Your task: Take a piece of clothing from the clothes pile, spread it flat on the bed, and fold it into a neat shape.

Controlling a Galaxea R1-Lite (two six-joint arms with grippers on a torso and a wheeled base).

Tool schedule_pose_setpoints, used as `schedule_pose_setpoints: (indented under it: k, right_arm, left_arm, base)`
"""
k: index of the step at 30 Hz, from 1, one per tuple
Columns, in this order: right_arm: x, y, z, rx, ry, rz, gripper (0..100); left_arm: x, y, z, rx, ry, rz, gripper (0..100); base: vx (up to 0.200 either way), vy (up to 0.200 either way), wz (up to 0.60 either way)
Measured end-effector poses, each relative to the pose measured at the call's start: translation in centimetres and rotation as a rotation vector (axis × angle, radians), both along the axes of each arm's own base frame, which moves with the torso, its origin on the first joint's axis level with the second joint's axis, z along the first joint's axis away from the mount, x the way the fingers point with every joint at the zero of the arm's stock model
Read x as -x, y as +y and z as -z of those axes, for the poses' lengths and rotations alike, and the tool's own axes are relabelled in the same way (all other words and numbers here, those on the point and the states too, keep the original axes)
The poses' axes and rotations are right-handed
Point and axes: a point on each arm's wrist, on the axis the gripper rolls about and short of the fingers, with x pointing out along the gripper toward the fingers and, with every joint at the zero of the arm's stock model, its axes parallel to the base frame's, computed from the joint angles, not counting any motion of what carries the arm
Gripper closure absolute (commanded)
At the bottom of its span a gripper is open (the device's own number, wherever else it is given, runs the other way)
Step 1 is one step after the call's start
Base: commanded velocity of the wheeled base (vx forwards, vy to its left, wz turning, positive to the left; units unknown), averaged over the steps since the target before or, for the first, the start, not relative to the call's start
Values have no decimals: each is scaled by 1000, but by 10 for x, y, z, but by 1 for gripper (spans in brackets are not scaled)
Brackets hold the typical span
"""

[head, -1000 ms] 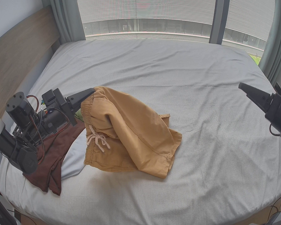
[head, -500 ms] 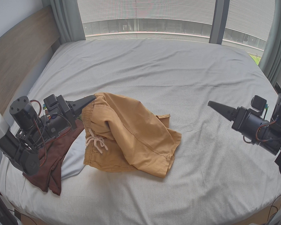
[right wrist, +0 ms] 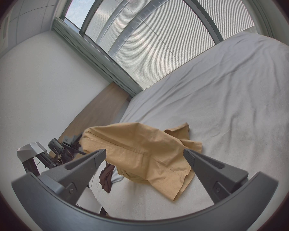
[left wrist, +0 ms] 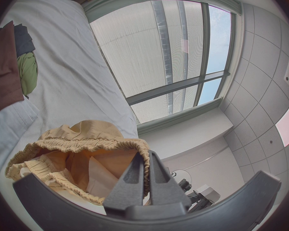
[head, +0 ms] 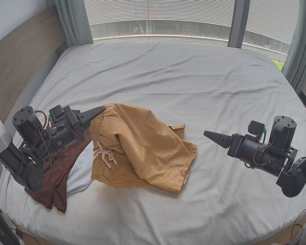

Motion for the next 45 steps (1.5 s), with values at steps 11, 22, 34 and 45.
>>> schedule_pose_setpoints:
  k: [11, 22, 34, 45]
  right_arm:
    - [-15, 11, 39, 18, 95, -41, 0]
    - [-26, 23, 83, 31, 175, -57, 0]
    - [-42, 41, 118, 37, 242, -74, 0]
    - [-52, 47, 141, 50, 273, -73, 0]
  left_arm:
    - [0, 0, 1, -1, 4, 0, 100]
    - [-1, -1, 3, -1, 12, 0, 100]
    - [-2, -1, 5, -2, 18, -1, 100]
    - [-2, -2, 5, -2, 17, -1, 100]
  base:
    - [0, 0, 0]
    - [0, 0, 0]
    - [0, 0, 0]
    - [0, 0, 0]
